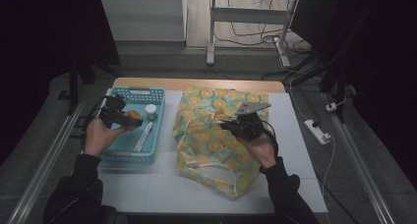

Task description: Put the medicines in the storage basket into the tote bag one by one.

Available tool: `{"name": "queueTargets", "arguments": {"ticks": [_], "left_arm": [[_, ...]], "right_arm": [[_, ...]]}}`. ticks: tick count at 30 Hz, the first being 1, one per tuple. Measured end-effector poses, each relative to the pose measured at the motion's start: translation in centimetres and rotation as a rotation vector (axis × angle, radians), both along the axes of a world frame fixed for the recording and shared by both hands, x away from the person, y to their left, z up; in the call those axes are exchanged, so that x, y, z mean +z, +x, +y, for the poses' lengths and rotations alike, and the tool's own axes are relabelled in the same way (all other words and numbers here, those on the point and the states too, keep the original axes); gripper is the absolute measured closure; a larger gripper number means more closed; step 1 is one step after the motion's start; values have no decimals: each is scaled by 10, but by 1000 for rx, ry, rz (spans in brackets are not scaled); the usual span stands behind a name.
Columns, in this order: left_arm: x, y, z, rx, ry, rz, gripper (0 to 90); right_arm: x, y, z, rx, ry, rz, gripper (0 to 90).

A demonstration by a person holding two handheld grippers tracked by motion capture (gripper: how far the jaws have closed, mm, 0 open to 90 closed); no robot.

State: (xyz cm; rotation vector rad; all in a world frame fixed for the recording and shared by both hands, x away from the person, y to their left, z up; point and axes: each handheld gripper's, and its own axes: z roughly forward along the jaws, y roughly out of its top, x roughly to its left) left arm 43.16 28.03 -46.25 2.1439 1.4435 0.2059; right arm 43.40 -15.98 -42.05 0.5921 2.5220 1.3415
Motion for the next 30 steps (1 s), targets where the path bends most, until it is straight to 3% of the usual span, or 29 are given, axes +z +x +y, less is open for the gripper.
{"name": "queueTargets", "arguments": {"ticks": [6,12,30], "left_arm": [[11,-11,-11,-54,-38,-40,206],[21,-22,-29,-108,-33,-75,206],[31,-47,-82,-282,-65,-111,206]], "right_arm": [[0,0,0,0,7,-3,900],[1,0,0,2,6,-4,900],[2,0,-2,-2,14,-5,900]]}}
